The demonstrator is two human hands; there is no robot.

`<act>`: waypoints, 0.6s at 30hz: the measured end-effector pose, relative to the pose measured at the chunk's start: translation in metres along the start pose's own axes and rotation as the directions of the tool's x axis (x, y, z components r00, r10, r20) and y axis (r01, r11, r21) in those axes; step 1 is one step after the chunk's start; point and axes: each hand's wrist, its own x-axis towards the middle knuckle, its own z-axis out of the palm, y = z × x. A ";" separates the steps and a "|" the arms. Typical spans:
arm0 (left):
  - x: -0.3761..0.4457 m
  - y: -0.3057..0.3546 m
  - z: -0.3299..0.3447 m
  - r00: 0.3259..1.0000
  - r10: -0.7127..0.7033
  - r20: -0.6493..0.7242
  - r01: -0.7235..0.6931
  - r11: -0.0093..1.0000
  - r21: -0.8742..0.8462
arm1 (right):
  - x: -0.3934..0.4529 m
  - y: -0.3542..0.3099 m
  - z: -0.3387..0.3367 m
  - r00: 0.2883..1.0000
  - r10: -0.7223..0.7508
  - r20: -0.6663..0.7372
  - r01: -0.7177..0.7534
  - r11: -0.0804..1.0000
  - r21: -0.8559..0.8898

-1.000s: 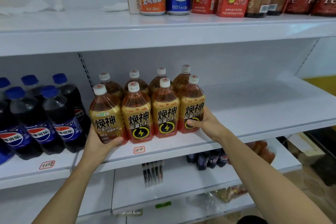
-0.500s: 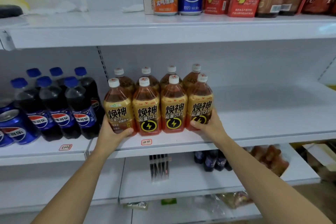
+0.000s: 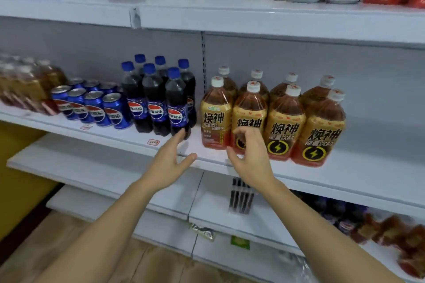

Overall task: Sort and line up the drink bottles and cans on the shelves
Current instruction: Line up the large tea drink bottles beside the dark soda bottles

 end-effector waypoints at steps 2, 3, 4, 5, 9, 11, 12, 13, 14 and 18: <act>-0.010 -0.005 -0.026 0.999 -0.002 -0.047 0.002 1.000 -0.016 | 0.011 -0.023 0.021 0.997 -0.051 0.060 0.049 0.998 0.039; -0.015 -0.010 -0.039 0.997 -0.003 -0.075 0.001 1.000 -0.029 | 0.017 -0.035 0.031 0.993 -0.080 0.084 0.075 0.995 0.058; -0.019 -0.015 -0.052 0.995 -0.012 -0.104 0.008 0.999 -0.040 | 0.023 -0.046 0.040 0.989 -0.108 0.104 0.100 0.992 0.073; -0.022 -0.024 -0.064 0.991 -0.021 -0.130 0.014 0.999 -0.051 | 0.028 -0.057 0.050 0.984 -0.134 0.115 0.125 0.989 0.081; -0.021 -0.058 -0.107 0.978 -0.027 -0.209 0.015 0.998 -0.059 | 0.057 -0.096 0.079 0.979 -0.180 0.099 0.171 0.981 0.091; -0.012 -0.076 -0.126 0.971 -0.015 -0.237 0.001 0.998 -0.060 | 0.074 -0.111 0.088 0.983 -0.177 0.049 0.173 0.982 0.074; -0.005 -0.086 -0.135 0.968 -0.012 -0.249 -0.004 0.998 -0.065 | 0.082 -0.118 0.093 0.986 -0.166 0.023 0.164 0.984 0.063; 0.002 -0.095 -0.144 0.967 -0.013 -0.255 -0.007 0.997 -0.075 | 0.090 -0.124 0.097 0.989 -0.150 -0.003 0.150 0.987 0.054; 0.009 -0.102 -0.152 0.967 -0.010 -0.256 -0.013 0.996 -0.088 | 0.096 -0.130 0.102 0.990 -0.137 -0.032 0.138 0.989 0.045; 0.044 -0.123 -0.170 0.966 0.043 -0.254 -0.095 0.976 -0.198 | 0.106 -0.142 0.128 0.959 -0.060 -0.278 0.079 0.995 0.058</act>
